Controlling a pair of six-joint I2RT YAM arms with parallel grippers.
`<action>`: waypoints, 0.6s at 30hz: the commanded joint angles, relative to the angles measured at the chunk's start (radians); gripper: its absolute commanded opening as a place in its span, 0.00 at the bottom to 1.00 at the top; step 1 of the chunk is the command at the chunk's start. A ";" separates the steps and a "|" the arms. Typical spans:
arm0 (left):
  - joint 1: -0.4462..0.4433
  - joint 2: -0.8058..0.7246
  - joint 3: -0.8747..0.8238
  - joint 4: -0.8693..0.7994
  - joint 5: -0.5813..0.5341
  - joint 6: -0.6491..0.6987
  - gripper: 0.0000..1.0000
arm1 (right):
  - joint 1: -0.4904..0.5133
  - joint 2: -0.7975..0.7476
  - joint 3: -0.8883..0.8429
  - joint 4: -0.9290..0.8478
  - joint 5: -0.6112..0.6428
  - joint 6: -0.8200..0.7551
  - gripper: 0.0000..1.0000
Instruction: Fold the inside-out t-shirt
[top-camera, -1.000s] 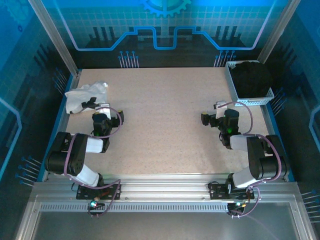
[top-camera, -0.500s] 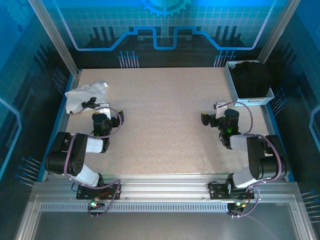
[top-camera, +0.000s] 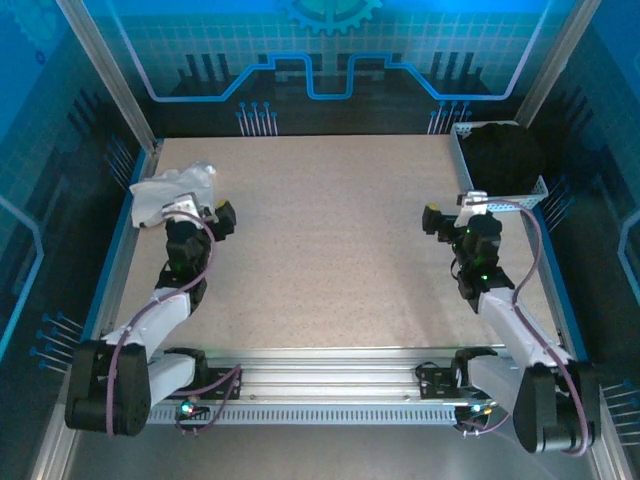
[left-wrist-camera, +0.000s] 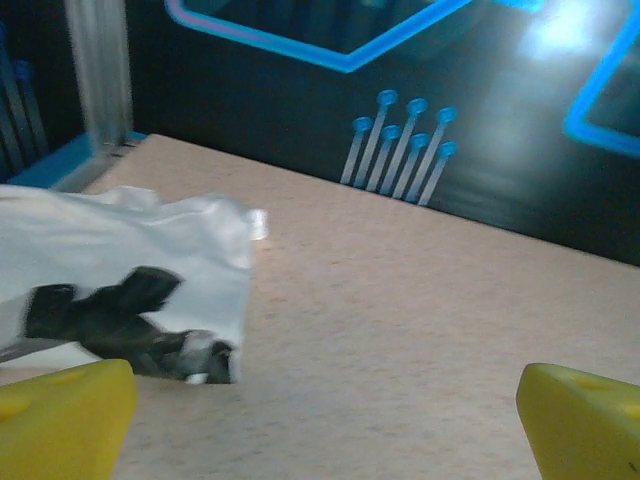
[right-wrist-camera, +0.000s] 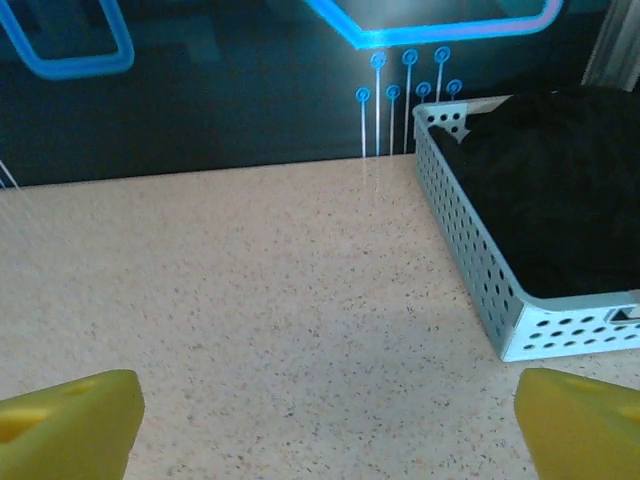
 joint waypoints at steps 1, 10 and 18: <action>-0.025 0.001 0.111 -0.230 0.208 -0.199 0.95 | 0.093 -0.034 0.117 -0.223 0.069 -0.015 0.94; -0.285 0.227 0.382 -0.402 0.340 -0.180 0.93 | -0.117 0.205 0.456 -0.501 0.027 0.038 0.98; -0.391 0.312 0.457 -0.441 0.335 -0.156 0.93 | -0.367 0.652 0.805 -0.641 0.046 0.192 0.90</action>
